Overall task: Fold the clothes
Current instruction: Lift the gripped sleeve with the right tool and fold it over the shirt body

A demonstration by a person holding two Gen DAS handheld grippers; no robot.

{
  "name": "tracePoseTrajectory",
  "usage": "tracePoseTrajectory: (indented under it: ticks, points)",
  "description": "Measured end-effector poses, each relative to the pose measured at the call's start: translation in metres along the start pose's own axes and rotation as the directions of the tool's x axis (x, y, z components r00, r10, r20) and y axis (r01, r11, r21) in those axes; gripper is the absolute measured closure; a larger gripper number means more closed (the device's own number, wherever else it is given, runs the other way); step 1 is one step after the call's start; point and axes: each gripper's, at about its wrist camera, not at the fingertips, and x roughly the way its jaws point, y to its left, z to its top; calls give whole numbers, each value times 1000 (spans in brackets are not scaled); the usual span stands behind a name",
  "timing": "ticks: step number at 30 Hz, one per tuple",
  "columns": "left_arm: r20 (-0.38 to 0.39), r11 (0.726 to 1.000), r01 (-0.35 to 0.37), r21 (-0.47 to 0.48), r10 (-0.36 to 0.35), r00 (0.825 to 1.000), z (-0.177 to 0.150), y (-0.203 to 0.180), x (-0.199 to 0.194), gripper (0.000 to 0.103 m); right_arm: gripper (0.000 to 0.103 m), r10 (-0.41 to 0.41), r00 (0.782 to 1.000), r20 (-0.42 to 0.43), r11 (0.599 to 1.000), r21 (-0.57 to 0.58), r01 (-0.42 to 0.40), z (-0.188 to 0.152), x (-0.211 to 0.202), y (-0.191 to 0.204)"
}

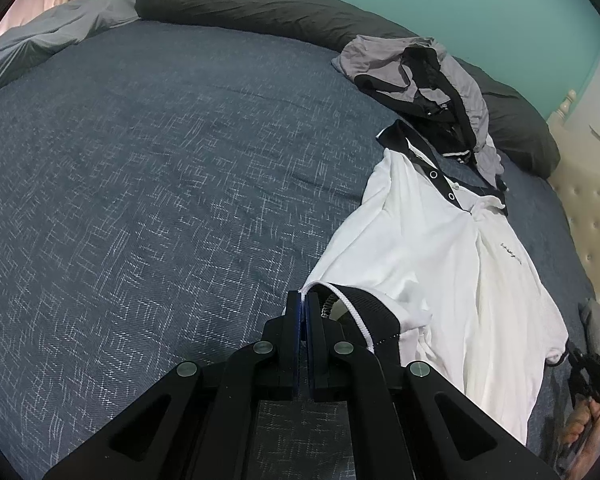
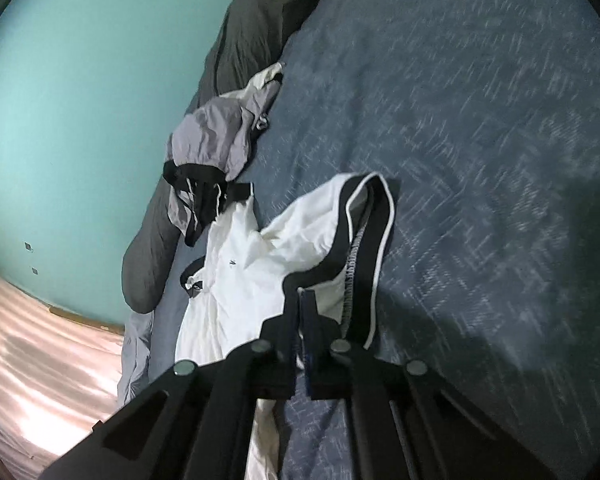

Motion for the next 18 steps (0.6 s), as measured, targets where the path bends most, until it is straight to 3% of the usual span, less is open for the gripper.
tracePoseTrajectory:
  ticks: [13,18]
  points:
    - [-5,1000,-1,3,1,1000,0,-3,1,101,102,-80,996,-45,996,45,82,-18,-4,-13]
    - [-7,1000,-2,5,2,1000,-1,-4,2,101,98,-50,999,-10,998,45,50,-8,-15,-9]
